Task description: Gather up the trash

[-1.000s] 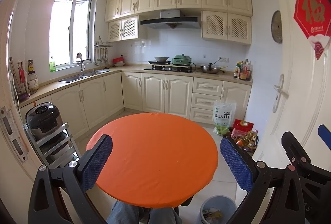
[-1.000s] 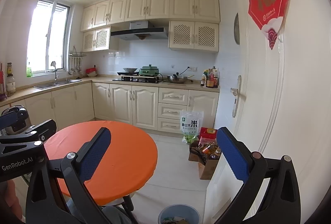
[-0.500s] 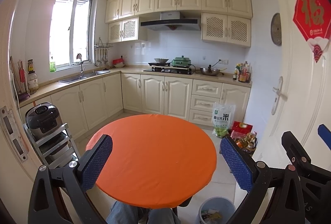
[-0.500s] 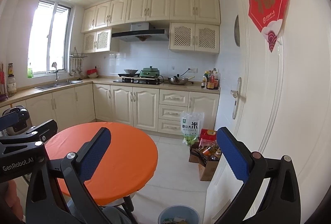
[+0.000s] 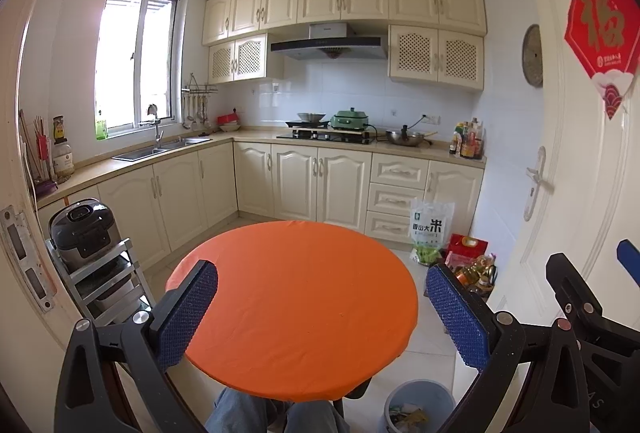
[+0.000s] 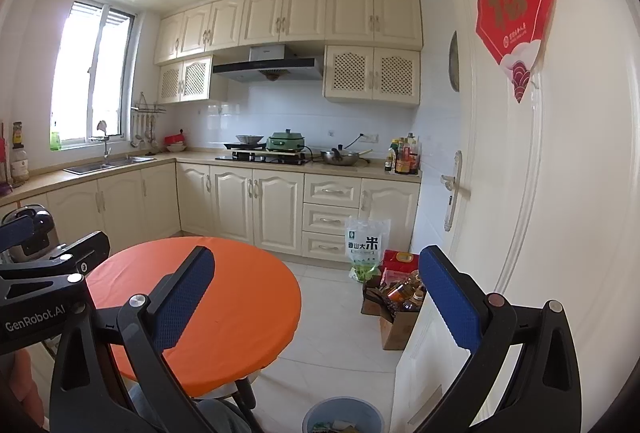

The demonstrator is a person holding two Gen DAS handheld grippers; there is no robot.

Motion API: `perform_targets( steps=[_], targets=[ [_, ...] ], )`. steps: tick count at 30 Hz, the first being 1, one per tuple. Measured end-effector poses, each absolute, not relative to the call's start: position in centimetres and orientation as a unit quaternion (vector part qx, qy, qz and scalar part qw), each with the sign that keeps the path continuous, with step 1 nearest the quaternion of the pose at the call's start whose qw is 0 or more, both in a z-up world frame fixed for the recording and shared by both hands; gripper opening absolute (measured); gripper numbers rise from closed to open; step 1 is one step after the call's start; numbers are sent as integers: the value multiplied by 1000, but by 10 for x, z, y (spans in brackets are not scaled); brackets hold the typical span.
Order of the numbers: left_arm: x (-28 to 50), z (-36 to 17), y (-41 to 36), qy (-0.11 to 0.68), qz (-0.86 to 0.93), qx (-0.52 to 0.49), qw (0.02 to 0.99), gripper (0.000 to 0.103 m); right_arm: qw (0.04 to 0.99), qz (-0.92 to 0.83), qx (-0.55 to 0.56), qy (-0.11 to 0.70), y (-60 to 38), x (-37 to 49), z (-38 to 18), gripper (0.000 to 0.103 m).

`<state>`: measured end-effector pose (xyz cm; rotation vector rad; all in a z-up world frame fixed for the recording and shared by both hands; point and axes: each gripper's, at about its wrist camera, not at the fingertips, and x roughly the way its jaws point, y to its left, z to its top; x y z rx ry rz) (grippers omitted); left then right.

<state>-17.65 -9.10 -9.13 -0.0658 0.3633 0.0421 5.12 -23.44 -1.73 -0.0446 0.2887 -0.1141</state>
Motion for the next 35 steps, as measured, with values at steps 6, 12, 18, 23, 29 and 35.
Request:
perform_targets(
  steps=[6, 12, 18, 23, 29, 35],
  targets=[
    [-179, -90, -90, 178, 20, -30, 983, 102, 988, -59, -22, 143, -236, 50, -17, 103],
    [-181, -91, -88, 178, 16, -29, 983, 102, 988, -62, -24, 141, -239, 46, -17, 103],
    [-183, -92, -85, 179, 11, -27, 983, 102, 988, -65, -25, 141, -242, 43, -18, 103],
    [-184, -91, -82, 178, 13, -28, 983, 102, 988, -63, -23, 141, -244, 44, -18, 103],
    [-182, -91, -82, 179, 14, -28, 983, 102, 988, -64, -25, 141, -244, 46, -18, 103],
    [-182, -92, -84, 177, 14, -24, 984, 102, 987, -65, -23, 142, -245, 46, -20, 103]
  ],
)
